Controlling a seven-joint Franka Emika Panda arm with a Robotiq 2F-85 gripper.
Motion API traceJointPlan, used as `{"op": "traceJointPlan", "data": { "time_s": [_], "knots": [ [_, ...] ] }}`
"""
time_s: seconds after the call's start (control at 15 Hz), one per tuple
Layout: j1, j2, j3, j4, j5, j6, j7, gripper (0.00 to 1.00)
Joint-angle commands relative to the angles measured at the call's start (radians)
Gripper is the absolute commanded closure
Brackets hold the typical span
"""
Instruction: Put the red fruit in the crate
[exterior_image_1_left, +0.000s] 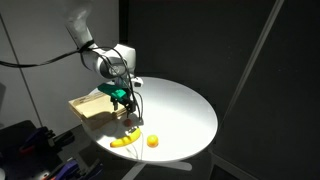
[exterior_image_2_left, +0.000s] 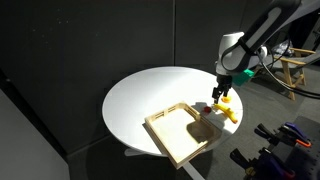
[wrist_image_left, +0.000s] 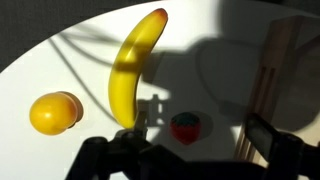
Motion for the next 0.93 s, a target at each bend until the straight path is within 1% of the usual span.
{"op": "traceJointPlan", "data": {
  "time_s": [0.0, 0.4, 0.87],
  "knots": [
    [-0.013, 0.032, 0.010, 0.030, -0.008, 0.032, -0.054, 0.00],
    [-0.030, 0.078, 0.024, 0.053, -0.003, 0.086, -0.113, 0.00],
    [-0.040, 0.151, 0.037, 0.101, -0.007, 0.121, -0.138, 0.00]
  ]
}}
